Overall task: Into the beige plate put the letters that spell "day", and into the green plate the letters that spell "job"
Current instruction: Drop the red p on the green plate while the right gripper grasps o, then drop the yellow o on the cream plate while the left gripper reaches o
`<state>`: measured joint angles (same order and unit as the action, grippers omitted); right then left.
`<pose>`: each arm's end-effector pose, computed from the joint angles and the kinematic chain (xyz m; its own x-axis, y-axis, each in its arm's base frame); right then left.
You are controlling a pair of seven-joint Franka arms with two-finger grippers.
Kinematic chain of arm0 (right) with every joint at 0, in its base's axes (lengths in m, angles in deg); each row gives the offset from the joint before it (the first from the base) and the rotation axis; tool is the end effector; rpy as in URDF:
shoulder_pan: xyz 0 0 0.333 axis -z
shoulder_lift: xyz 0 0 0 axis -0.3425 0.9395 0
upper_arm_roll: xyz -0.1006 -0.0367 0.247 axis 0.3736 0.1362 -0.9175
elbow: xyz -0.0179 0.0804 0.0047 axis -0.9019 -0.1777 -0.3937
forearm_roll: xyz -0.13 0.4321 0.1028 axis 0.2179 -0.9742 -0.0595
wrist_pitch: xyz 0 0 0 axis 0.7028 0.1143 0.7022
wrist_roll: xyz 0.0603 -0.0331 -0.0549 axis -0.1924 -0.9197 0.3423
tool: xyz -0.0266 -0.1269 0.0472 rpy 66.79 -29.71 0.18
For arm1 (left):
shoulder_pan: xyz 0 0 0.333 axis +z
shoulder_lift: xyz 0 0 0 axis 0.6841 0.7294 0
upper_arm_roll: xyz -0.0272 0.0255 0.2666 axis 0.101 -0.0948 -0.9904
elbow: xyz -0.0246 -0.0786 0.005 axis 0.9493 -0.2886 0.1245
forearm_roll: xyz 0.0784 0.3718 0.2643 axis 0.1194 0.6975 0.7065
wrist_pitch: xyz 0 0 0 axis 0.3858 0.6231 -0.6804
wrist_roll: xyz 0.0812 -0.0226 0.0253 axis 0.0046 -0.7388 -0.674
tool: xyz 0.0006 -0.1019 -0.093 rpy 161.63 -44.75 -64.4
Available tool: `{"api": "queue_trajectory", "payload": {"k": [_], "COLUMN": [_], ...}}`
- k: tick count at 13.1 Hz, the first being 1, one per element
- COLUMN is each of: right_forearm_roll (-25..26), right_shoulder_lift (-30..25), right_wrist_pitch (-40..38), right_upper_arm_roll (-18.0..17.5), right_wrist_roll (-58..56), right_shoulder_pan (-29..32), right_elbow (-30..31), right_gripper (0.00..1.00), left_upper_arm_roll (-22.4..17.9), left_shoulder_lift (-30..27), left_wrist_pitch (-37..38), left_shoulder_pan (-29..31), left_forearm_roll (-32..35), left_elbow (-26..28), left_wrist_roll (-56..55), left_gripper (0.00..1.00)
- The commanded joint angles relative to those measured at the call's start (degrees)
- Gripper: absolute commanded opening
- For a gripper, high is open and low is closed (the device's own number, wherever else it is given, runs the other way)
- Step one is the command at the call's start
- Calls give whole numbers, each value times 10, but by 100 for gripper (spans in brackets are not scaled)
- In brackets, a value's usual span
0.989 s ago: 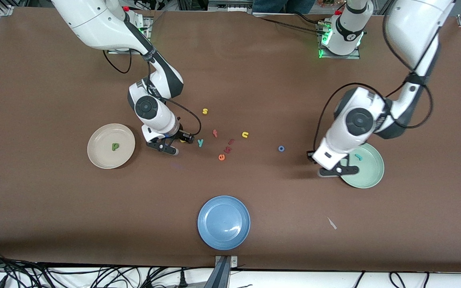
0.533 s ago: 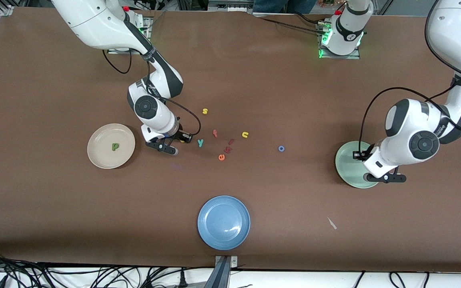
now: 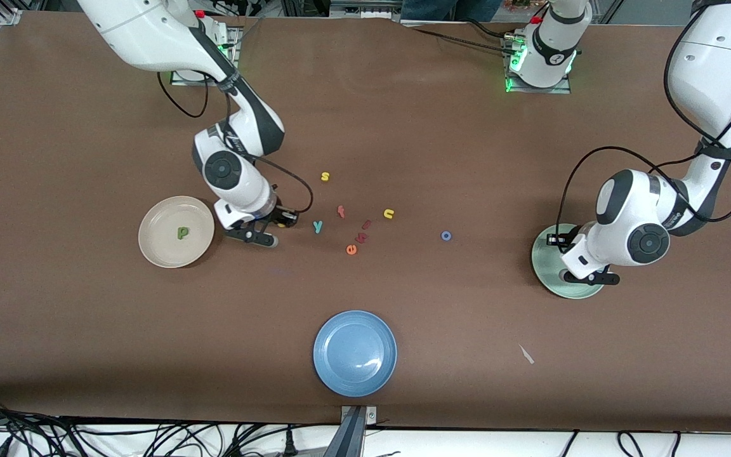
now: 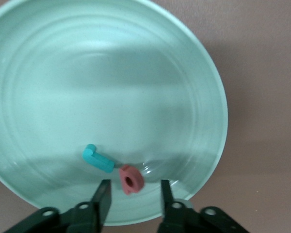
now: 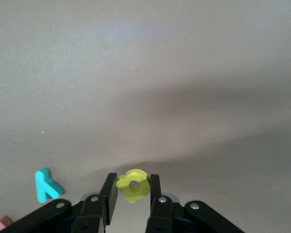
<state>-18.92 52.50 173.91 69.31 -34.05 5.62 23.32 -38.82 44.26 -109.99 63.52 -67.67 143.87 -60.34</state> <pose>0.5613 0.2945 0.0860 0.9766 -0.2056 -0.0634 -0.2088 -0.9768 -0.0484 0.6328 -0.0449 0.0842 0.9552 -0.0291 -0.2944 -0.0317 -0.9995 -0.0040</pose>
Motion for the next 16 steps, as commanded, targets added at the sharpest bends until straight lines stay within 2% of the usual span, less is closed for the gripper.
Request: {"api": "queue_trajectory", "payload": {"k": [1,3,6,8,10,11,13,16], "right_forearm_roll": [0,0,0,-4,-9,-10,-13,-19], "right_shoulder_lift": [-52,-78,-105,-107,-105,-104,-103,-103], "right_wrist_pitch": [-58,-105,-164,-167,-158,-158,-157,-157], "right_upper_arm_roll": [9,20,60,86,92,92,92,92], "right_wrist_roll": [-93,-166,-273,-324,-335,-333,-328,-326], "right_shoulder_pan": [34,65,90,96,97,97,97,97], "right_elbow": [8,10,13,18,27,27,27,27], "right_gripper": [27,27,28,28,28,31,64,67], "left_upper_arm_roll": [3,19,40,40,40,39,37,31], "left_shoulder_lift": [-24,-32,-26,2,45,61,82,102], "left_wrist_pitch": [23,39,34,34,33,22,-52,-59], "left_shoulder_pan": [-4,-32,-104,-147,-185,-196,-211,-228], "left_forearm_roll": [-25,-68,-70,-75,-74,-74,-67,-66], "left_elbow": [-27,-50,-57,-88,-115,-117,-109,-115], "left_wrist_roll": [3,-51,-206,-273,-339,-354,-383,-393], "left_gripper": [100,100,100,100,100,100,100,100]}}
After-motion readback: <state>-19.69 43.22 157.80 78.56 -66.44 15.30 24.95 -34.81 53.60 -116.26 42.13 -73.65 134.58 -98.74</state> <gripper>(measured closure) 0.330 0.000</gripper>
